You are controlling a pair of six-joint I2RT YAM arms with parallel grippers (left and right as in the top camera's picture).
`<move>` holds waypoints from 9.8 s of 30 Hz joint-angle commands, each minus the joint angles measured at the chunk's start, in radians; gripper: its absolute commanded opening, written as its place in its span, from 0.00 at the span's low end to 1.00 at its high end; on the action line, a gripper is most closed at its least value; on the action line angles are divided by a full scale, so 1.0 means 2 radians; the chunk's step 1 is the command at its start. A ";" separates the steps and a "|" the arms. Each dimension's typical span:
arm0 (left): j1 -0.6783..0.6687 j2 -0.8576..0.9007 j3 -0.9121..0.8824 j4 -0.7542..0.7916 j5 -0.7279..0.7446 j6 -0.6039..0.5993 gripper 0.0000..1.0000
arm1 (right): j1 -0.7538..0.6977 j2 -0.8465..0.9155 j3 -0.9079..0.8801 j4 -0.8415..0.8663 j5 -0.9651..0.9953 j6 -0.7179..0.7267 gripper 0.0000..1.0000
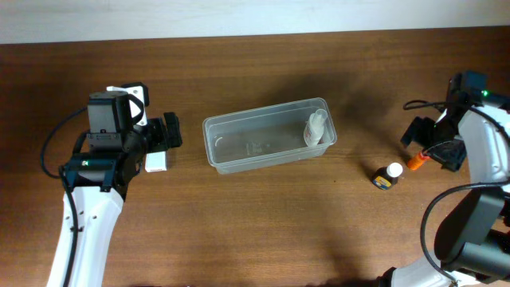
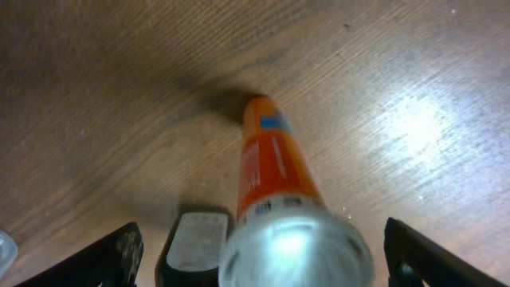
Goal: Pack container
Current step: 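Grasp the orange-capped Redoxon tube with the right gripper, then place the Redoxon tube upright in the container beside the dropper, then grasp the small brown bottle with the right gripper, then lower the brown bottle into the container and release it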
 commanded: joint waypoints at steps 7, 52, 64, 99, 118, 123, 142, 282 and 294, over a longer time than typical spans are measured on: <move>0.003 0.003 0.010 0.001 -0.004 -0.004 1.00 | -0.002 0.002 -0.007 0.036 0.005 -0.004 0.78; 0.003 0.003 0.010 0.001 -0.008 -0.004 1.00 | 0.000 -0.001 0.025 0.021 0.013 -0.013 0.22; 0.003 0.003 0.010 0.001 -0.008 -0.004 0.99 | 0.082 -0.003 0.225 -0.138 -0.018 -0.089 0.20; 0.003 0.003 0.010 0.000 -0.007 -0.004 1.00 | 0.310 0.040 0.292 -0.059 -0.050 -0.103 0.18; 0.003 0.003 0.010 -0.002 -0.008 -0.004 1.00 | 0.310 0.128 0.292 -0.059 -0.050 -0.103 0.17; 0.003 0.003 0.010 -0.002 -0.008 -0.004 1.00 | 0.310 0.149 0.292 -0.059 -0.050 -0.103 0.18; 0.003 0.003 0.010 -0.002 -0.008 -0.004 1.00 | 0.310 0.189 0.292 -0.053 -0.049 -0.103 0.43; 0.003 0.003 0.010 -0.004 -0.027 -0.002 1.00 | 0.373 -0.007 0.274 -0.162 -0.042 -0.157 0.21; 0.003 0.003 0.010 -0.004 -0.027 -0.002 1.00 | 0.362 0.131 0.273 -0.132 -0.042 -0.157 0.21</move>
